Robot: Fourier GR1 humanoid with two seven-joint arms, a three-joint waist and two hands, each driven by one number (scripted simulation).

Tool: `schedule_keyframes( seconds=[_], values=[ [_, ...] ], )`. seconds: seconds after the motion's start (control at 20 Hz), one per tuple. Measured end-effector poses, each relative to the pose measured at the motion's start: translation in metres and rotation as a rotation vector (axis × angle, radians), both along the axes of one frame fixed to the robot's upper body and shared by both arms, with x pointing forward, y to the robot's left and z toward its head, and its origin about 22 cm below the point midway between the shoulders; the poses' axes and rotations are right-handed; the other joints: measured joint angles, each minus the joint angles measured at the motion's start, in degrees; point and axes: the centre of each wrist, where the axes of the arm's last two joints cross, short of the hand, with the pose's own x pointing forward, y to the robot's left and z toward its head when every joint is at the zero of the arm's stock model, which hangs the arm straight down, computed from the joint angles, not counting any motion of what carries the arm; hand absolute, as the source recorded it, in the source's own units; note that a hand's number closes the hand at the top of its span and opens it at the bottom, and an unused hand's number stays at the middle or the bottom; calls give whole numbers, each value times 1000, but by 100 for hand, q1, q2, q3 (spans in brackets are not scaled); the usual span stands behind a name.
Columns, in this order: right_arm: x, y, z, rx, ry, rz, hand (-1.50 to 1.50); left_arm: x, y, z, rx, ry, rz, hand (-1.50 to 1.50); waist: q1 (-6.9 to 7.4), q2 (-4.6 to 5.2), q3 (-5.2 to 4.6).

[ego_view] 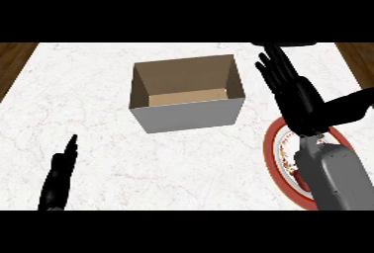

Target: Pick the sweet potato from the plate and place it in the cardboard box

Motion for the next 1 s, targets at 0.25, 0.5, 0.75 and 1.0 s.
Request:
schedule_keyframes(
  seconds=[0.25,0.5,0.75,1.0],
  values=[
    [-13,-60,-30,-9,75,157,-150,22,29,32,128,-116,-6,0,-50,41,-17],
    [-21,-97,-8,-379,-39,345,-150,31,44,49,207,-172,-23,0,-99,-11,-28],
    [-47,-165,-55,-290,-3,420,-150,39,57,64,234,-212,-31,0,-100,105,8],
    [-57,-211,-58,-311,-39,370,-150,42,58,66,235,-225,-59,0,18,120,11]
  ],
)
